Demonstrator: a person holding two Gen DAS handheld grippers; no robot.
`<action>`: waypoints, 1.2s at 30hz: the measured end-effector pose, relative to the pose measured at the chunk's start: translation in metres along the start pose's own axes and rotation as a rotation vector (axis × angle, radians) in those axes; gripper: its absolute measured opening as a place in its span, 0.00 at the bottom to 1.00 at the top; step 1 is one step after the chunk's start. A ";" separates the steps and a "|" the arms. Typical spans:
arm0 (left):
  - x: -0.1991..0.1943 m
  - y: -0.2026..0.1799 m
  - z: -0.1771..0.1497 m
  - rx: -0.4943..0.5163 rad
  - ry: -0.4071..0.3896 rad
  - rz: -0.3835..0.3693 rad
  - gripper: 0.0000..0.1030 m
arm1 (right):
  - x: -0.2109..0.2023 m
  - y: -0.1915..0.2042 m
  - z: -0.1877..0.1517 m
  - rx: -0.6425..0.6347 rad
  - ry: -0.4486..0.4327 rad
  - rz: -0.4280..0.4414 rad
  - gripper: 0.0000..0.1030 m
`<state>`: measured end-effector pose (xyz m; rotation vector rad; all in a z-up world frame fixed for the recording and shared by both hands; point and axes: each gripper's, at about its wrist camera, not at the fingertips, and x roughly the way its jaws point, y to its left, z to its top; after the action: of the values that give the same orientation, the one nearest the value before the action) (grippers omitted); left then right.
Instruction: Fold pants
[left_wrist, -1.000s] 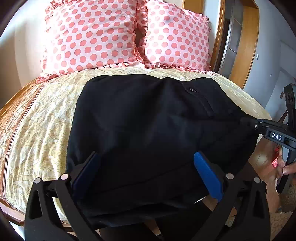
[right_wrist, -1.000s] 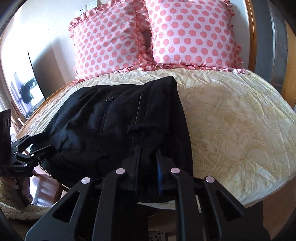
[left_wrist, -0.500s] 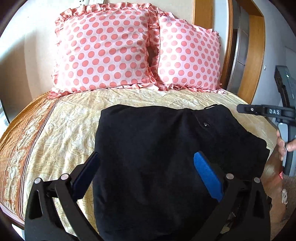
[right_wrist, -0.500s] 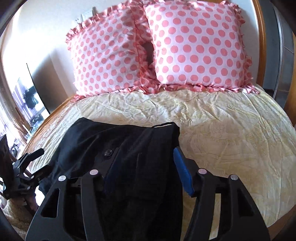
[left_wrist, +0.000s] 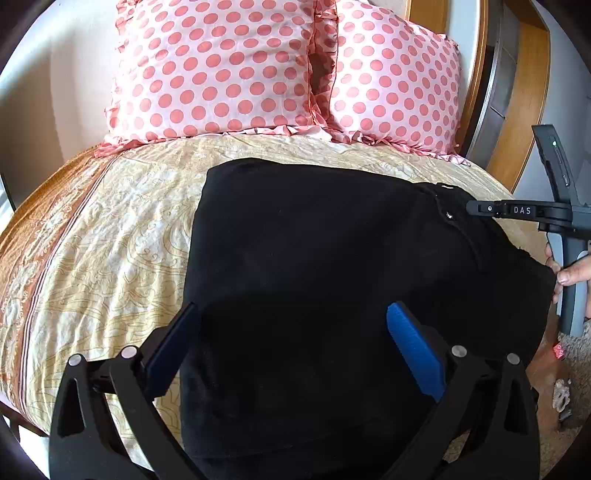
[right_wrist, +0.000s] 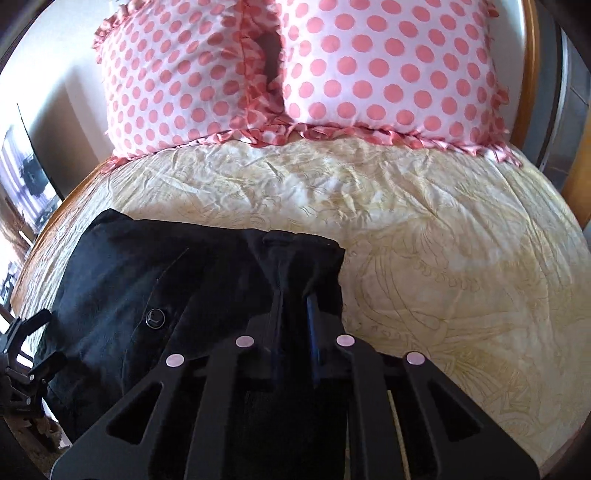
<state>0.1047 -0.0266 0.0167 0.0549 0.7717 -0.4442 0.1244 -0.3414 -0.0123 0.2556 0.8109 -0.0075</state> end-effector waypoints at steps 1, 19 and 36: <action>-0.001 0.000 0.000 -0.003 -0.002 -0.001 0.98 | -0.002 0.000 -0.001 -0.001 -0.010 -0.007 0.12; -0.009 -0.043 -0.010 0.076 -0.024 -0.015 0.98 | -0.066 0.081 -0.118 -0.231 -0.257 -0.132 0.59; -0.012 -0.049 -0.038 0.083 -0.042 0.081 0.98 | -0.070 0.085 -0.142 -0.174 -0.362 -0.151 0.69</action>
<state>0.0516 -0.0581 0.0030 0.1532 0.7068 -0.3990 -0.0166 -0.2325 -0.0371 0.0250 0.4652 -0.1210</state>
